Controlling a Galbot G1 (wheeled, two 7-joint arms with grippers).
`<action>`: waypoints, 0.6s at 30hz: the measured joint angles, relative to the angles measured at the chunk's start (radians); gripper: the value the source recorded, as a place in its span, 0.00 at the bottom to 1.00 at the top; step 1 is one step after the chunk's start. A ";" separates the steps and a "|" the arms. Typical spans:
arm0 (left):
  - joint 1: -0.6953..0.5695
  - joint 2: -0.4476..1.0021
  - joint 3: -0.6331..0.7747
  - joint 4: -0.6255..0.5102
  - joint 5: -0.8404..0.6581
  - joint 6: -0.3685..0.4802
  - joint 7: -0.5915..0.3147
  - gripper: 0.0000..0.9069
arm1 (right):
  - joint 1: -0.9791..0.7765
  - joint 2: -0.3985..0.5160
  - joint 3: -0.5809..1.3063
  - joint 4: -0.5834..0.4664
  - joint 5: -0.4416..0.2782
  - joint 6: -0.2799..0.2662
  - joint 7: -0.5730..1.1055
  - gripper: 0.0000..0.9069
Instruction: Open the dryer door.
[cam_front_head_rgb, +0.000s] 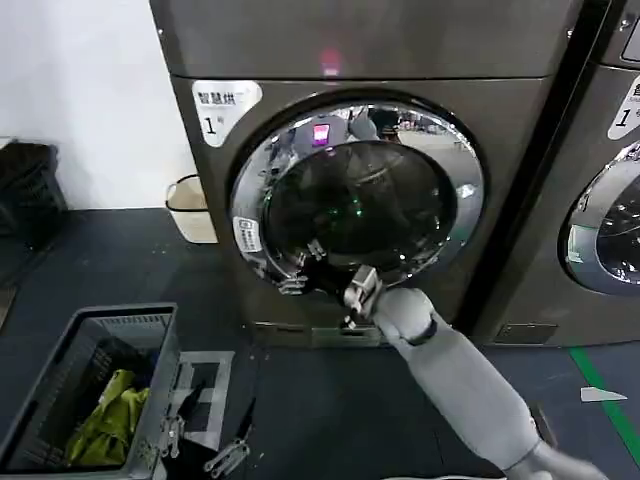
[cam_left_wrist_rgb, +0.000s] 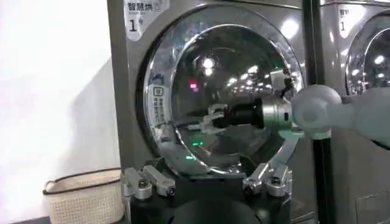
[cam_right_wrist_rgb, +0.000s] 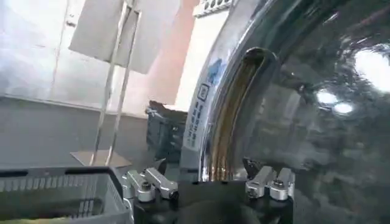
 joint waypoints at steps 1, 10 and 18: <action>0.000 0.000 0.000 0.002 0.000 0.000 0.000 1.00 | 0.006 0.005 0.000 -0.011 0.001 0.000 -0.002 1.00; -0.002 -0.003 0.000 0.004 0.007 -0.002 0.000 1.00 | 0.053 0.050 -0.019 -0.076 0.007 0.000 -0.005 1.00; -0.009 -0.004 -0.010 0.012 0.012 0.014 -0.004 1.00 | 0.089 0.089 -0.032 -0.128 0.036 -0.019 -0.034 1.00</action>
